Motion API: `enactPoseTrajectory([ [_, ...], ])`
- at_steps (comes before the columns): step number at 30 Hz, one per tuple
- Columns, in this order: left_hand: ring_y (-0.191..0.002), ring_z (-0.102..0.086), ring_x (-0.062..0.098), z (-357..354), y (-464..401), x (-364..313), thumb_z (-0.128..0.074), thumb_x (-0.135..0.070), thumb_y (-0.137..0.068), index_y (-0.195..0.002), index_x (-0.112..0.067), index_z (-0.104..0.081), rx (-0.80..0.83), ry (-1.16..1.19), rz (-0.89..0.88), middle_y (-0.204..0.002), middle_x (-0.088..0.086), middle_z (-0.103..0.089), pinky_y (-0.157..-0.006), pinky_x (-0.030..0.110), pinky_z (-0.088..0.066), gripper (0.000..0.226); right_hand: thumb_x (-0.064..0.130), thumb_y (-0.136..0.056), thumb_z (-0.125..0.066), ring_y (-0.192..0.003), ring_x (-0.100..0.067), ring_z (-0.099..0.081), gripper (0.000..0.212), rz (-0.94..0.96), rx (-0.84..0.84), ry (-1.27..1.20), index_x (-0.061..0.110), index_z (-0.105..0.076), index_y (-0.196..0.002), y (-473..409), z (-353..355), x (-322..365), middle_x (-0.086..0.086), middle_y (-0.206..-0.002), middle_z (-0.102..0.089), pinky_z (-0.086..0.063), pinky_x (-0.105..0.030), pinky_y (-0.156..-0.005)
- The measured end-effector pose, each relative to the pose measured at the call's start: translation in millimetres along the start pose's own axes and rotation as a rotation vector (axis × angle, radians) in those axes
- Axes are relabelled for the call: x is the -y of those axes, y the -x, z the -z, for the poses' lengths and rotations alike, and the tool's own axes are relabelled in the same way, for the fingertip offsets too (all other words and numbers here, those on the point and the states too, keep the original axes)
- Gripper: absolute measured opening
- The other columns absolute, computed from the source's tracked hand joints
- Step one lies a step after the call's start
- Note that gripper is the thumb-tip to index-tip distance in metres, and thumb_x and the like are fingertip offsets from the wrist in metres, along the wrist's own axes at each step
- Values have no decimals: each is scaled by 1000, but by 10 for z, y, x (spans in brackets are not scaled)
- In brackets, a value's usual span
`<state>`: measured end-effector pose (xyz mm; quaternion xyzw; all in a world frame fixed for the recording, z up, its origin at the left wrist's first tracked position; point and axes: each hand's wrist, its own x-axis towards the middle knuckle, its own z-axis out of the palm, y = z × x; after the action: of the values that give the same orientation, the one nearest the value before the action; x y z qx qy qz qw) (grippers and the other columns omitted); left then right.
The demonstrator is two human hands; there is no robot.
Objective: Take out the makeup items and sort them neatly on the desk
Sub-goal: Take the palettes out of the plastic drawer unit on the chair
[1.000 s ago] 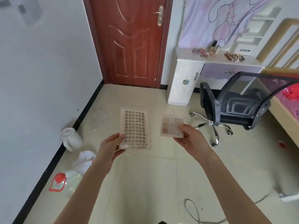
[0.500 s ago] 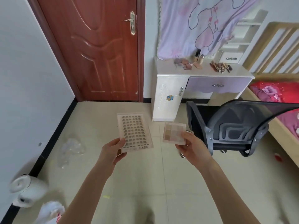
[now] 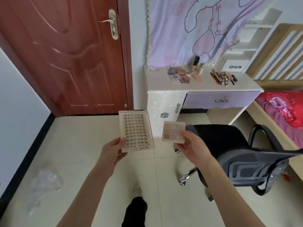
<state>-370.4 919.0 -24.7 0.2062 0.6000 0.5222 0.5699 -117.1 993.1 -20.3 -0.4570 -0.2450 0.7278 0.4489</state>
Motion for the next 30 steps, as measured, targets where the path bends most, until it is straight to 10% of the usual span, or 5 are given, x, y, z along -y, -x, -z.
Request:
enactPoseTrajectory([
  [21, -85, -62, 14, -1754, -3806, -1201, -55, -16, -92, -110, -15, -61, 69, -148, 150, -96, 0, -68, -71, 25, -48, 18, 8, -93, -49, -70, -18, -65, 9, -36, -301, -124, 7, -58, -92, -3548, 69, 1717, -5, -68, -72, -55, -22, -54],
  [30, -83, -59, 12, -2856, -5180, -1259, -52, -15, -94, -111, -13, -58, 7, -151, 273, -93, 0, -66, -74, 26, -47, 18, 4, -93, -46, -72, -24, -58, 18, -150, -391, 9, -3, -56, -105, -4967, 682, 2399, -17, -87, -62, -49, -27, -64],
])
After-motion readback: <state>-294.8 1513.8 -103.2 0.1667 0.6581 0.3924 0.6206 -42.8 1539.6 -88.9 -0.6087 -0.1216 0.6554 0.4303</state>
